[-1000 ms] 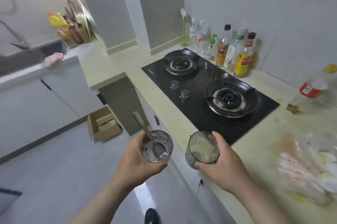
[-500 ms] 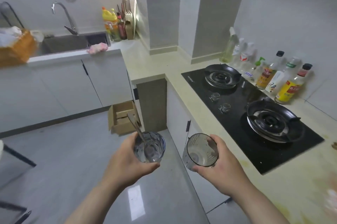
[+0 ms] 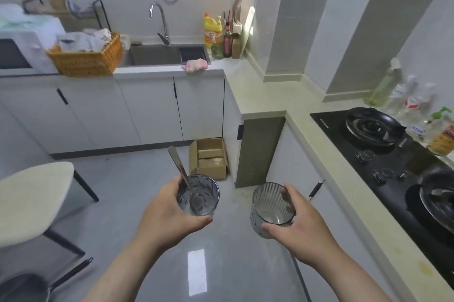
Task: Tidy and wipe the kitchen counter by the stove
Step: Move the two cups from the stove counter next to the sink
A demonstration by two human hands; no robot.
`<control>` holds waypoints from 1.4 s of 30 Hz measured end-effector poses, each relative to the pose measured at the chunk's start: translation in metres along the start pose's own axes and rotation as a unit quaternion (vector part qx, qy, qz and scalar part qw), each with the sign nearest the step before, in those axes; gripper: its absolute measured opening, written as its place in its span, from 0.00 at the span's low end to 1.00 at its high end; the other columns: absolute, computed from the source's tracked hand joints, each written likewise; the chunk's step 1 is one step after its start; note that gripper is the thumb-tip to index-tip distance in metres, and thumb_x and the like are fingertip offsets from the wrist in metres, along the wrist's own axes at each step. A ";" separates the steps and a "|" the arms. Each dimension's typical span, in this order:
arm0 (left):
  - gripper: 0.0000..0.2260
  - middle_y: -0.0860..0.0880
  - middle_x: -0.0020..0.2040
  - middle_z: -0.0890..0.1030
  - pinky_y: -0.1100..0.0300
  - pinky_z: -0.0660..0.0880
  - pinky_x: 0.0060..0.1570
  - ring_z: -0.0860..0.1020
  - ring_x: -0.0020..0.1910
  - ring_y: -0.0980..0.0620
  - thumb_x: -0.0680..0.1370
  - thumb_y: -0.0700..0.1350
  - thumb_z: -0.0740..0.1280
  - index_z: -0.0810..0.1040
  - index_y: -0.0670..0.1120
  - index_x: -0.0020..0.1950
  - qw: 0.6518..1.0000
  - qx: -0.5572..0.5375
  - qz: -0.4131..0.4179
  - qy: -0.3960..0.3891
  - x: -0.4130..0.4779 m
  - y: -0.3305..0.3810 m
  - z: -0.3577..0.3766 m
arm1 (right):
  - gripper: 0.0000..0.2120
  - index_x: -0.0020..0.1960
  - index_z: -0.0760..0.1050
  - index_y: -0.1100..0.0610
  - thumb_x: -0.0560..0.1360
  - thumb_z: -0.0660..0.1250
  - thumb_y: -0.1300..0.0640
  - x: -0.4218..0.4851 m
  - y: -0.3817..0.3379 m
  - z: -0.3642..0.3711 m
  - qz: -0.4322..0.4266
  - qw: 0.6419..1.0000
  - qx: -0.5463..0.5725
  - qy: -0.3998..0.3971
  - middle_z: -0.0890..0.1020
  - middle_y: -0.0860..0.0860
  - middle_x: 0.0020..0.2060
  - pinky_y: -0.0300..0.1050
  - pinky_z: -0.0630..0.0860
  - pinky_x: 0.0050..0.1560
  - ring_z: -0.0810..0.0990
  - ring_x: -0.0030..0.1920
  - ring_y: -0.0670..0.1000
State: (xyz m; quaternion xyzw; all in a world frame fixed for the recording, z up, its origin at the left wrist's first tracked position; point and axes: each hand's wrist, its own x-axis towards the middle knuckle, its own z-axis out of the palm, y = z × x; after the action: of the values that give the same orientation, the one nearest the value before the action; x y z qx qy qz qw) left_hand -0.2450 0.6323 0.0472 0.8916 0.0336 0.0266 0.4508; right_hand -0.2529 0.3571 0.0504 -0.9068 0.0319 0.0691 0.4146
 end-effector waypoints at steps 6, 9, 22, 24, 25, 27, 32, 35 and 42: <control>0.33 0.65 0.52 0.77 0.60 0.76 0.50 0.77 0.52 0.64 0.55 0.57 0.79 0.71 0.62 0.57 0.999 0.010 -0.029 0.039 0.023 -0.026 -0.040 | 0.50 0.78 0.55 0.44 0.63 0.77 0.41 0.038 -0.037 0.030 -0.037 0.999 -0.021 -0.021 0.66 0.39 0.72 0.43 0.66 0.70 0.67 0.71 0.43; 0.33 0.65 0.52 0.79 0.59 0.77 0.50 0.78 0.52 0.65 0.54 0.58 0.78 0.72 0.62 0.57 0.998 0.008 -0.042 0.054 0.043 -0.032 -0.048 | 0.50 0.78 0.53 0.45 0.64 0.77 0.42 0.065 -0.049 0.039 -0.048 0.998 -0.020 -0.031 0.65 0.39 0.73 0.39 0.64 0.69 0.65 0.72 0.42; 0.31 0.65 0.51 0.79 0.61 0.77 0.51 0.78 0.52 0.65 0.55 0.57 0.78 0.73 0.62 0.56 0.997 0.006 -0.051 0.063 0.210 -0.031 -0.050 | 0.48 0.77 0.56 0.44 0.65 0.77 0.44 0.249 -0.088 0.045 -0.083 0.996 0.008 -0.043 0.69 0.38 0.68 0.38 0.66 0.60 0.67 0.62 0.40; 0.30 0.67 0.50 0.79 0.65 0.76 0.49 0.78 0.51 0.66 0.55 0.55 0.79 0.74 0.62 0.54 0.997 0.000 -0.047 0.066 0.236 -0.026 -0.051 | 0.48 0.78 0.55 0.45 0.65 0.78 0.45 0.278 -0.094 0.041 -0.085 0.995 0.014 -0.050 0.68 0.38 0.68 0.38 0.66 0.61 0.67 0.64 0.41; 0.29 0.68 0.50 0.79 0.66 0.75 0.49 0.78 0.51 0.67 0.55 0.54 0.79 0.74 0.63 0.53 0.997 -0.004 -0.042 0.071 0.250 -0.023 -0.051 | 0.49 0.78 0.55 0.46 0.65 0.78 0.45 0.294 -0.097 0.038 -0.089 0.995 0.016 -0.049 0.68 0.39 0.70 0.38 0.65 0.63 0.67 0.66 0.42; 0.27 0.71 0.50 0.78 0.68 0.75 0.48 0.77 0.50 0.68 0.56 0.51 0.79 0.75 0.63 0.52 0.997 -0.013 -0.034 0.075 0.276 -0.017 -0.051 | 0.50 0.78 0.56 0.46 0.64 0.78 0.44 0.324 -0.103 0.033 -0.097 0.994 0.014 -0.041 0.67 0.40 0.71 0.39 0.65 0.66 0.67 0.69 0.43; 0.29 0.70 0.50 0.78 0.72 0.73 0.47 0.77 0.52 0.68 0.56 0.51 0.80 0.74 0.63 0.53 0.997 -0.021 -0.029 0.070 0.330 -0.009 -0.050 | 0.49 0.77 0.56 0.45 0.64 0.78 0.45 0.375 -0.115 0.022 -0.106 0.994 0.019 -0.029 0.68 0.38 0.67 0.37 0.63 0.63 0.67 0.64 0.40; 0.30 0.69 0.49 0.79 0.68 0.75 0.49 0.78 0.51 0.67 0.55 0.53 0.79 0.74 0.63 0.54 0.997 -0.023 -0.028 0.071 0.362 -0.008 -0.047 | 0.49 0.77 0.57 0.44 0.63 0.78 0.44 0.399 -0.118 0.017 -0.097 0.994 0.035 -0.035 0.69 0.38 0.67 0.37 0.64 0.63 0.67 0.63 0.40; 0.32 0.67 0.50 0.80 0.60 0.78 0.52 0.79 0.51 0.65 0.54 0.56 0.80 0.75 0.62 0.56 0.998 -0.018 -0.023 0.053 0.458 -0.011 -0.037 | 0.57 0.77 0.56 0.44 0.51 0.72 0.33 0.472 -0.120 0.010 -0.071 0.996 0.037 -0.045 0.69 0.38 0.69 0.43 0.65 0.71 0.68 0.69 0.42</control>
State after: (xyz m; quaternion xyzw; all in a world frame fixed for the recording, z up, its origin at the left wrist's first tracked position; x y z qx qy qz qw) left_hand 0.2079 0.7068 0.0678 0.8795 0.0773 0.0637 0.4652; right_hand 0.2269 0.4428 0.0622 -0.8870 -0.0485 0.0789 0.4524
